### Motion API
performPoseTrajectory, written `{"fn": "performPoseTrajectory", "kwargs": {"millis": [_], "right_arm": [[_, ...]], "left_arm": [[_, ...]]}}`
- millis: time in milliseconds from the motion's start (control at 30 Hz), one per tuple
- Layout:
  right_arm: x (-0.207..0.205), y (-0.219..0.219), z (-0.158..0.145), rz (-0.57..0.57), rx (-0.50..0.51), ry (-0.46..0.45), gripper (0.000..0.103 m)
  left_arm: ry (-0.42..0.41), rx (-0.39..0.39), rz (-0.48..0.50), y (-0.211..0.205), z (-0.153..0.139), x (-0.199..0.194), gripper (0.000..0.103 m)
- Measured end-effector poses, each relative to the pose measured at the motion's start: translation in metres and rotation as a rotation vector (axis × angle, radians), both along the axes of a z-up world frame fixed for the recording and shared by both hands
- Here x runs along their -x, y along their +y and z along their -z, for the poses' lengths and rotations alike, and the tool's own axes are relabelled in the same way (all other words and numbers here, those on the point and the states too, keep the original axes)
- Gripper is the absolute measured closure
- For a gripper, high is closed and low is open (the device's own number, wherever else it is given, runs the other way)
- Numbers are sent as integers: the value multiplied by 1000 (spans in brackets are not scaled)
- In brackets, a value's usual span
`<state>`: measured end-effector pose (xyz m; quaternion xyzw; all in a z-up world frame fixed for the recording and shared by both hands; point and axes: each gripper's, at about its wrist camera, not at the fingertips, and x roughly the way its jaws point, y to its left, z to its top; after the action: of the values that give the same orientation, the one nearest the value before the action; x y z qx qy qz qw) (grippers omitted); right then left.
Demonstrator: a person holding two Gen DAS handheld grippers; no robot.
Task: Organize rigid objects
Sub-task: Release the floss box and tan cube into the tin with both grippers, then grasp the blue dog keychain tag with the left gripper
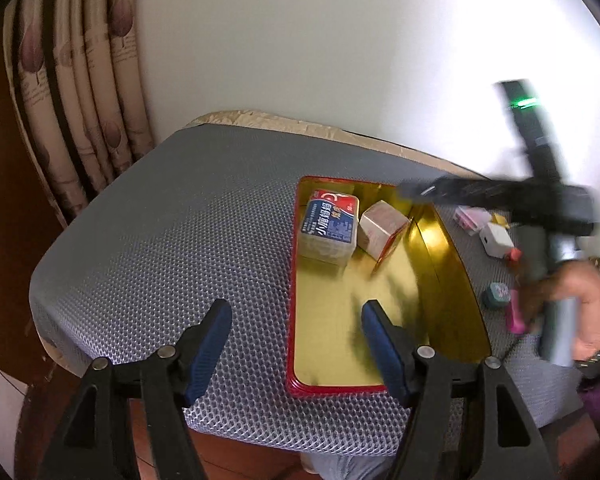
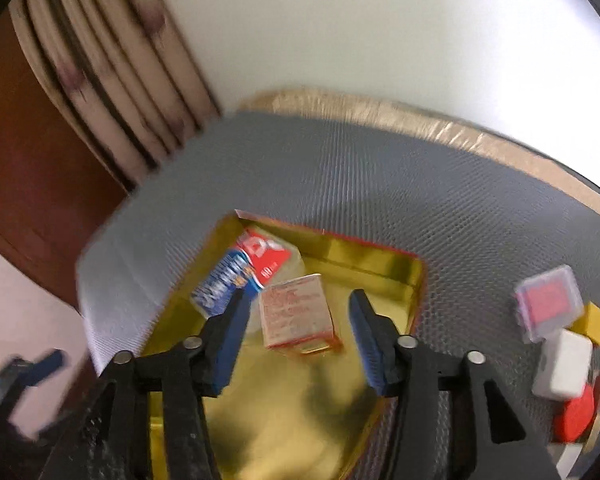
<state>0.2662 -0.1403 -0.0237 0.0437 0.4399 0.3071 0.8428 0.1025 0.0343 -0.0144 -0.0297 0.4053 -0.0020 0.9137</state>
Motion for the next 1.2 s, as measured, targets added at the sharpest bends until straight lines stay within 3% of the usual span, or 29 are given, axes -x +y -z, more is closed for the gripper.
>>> {"fn": "performPoseTrajectory", "kwargs": {"millis": [100, 167, 267, 400, 533, 667, 767, 967, 1067, 1200], "right_arm": [[40, -51, -25, 56, -103, -73, 35], [76, -94, -33, 135, -108, -141, 25], [130, -166, -20, 297, 6, -181, 22], [166, -237, 23, 448, 233, -111, 22], [184, -289, 55, 548, 277, -51, 22], [191, -310, 66, 591, 200, -18, 22], [190, -318, 69, 583, 168, -19, 22], [190, -318, 68, 568, 117, -23, 22], [191, -321, 68, 568, 102, -21, 22], [186, -323, 70, 574, 68, 2, 22]], "left_arm": [[-19, -9, 33, -10, -1, 6, 34], [-36, -14, 70, -18, -3, 10, 34], [-58, 15, 174, -39, -9, 19, 34], [-72, -4, 347, -86, -19, 32, 34], [-47, -39, 479, -145, -22, 25, 33], [-35, -109, 552, -192, -19, -1, 33], [-32, -200, 668, -222, -8, -23, 33], [82, -294, 961, -244, 19, -56, 33], [137, -344, 1038, -248, 29, -73, 33], [215, -357, 1114, -252, 42, -95, 33]]}}
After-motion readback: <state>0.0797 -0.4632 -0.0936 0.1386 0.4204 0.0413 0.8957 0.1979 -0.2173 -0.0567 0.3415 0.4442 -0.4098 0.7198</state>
